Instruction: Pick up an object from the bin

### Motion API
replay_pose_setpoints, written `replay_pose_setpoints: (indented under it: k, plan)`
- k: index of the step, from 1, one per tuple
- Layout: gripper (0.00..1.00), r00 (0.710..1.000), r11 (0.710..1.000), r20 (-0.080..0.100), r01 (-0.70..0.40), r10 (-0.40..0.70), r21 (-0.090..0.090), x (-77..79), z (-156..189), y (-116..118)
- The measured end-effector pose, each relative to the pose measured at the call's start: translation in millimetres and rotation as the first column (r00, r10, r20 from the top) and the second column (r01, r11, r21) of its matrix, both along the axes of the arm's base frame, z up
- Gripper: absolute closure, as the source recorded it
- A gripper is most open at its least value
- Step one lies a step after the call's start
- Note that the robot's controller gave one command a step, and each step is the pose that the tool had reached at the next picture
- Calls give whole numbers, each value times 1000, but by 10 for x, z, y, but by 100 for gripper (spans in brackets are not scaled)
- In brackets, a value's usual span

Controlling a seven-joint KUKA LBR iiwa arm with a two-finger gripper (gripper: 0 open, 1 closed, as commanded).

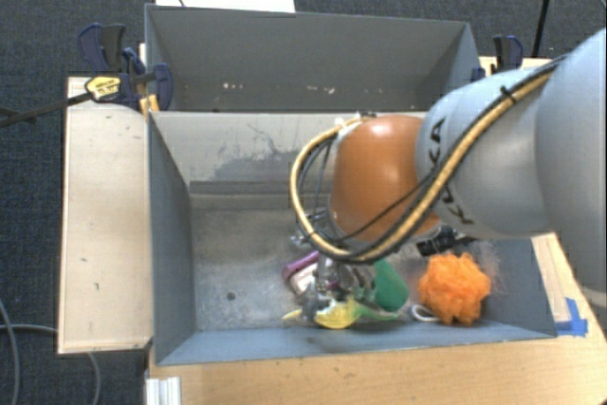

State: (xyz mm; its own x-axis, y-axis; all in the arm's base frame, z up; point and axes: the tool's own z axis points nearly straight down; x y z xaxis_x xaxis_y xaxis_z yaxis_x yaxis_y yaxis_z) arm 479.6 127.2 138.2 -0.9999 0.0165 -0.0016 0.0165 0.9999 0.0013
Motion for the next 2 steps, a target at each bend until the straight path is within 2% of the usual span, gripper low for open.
replay_pose_setpoints:
  k: [1, 2]
  plan:
    - [0, 1000, 1000, 2, 21, -21, 2, 252, -267, -454]
    - [100, 990, 992, 53, -129, 129, -2, 149, -491, -643]
